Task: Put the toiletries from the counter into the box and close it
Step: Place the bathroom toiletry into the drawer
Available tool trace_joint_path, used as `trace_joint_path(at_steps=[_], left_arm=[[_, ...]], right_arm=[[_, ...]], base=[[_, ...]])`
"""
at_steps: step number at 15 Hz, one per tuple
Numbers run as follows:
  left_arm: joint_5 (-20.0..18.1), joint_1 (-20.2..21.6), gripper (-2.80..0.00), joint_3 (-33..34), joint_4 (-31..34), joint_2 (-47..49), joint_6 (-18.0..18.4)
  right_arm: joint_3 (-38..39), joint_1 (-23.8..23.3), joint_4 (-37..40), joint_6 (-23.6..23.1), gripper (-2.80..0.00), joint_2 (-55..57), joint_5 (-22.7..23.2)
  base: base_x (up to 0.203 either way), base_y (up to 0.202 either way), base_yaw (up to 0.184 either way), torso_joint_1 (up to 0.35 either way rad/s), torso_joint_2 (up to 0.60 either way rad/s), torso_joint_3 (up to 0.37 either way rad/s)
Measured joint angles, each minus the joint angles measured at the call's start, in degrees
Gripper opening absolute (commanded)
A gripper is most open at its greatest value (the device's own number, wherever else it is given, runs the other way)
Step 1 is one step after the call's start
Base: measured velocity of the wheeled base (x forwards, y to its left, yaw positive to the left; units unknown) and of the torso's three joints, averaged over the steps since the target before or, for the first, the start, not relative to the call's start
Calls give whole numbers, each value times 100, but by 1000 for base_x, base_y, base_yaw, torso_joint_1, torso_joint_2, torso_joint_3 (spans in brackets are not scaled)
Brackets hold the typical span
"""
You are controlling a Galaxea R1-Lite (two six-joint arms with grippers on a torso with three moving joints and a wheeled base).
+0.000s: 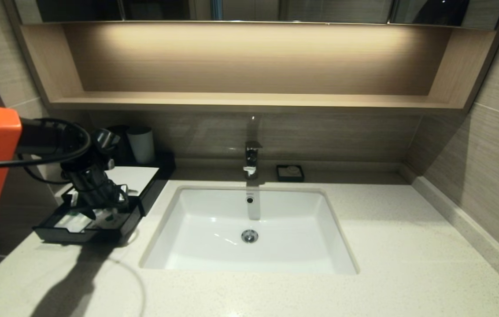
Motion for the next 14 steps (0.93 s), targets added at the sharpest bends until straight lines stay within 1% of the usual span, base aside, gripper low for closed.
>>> trace_joint_path(at_steps=[14], left_arm=[[38, 117, 0, 205, 152, -692, 11]], right_arm=[[0, 0, 0, 1, -280, 0, 2]], base=[[0, 0, 0, 0, 0, 0]])
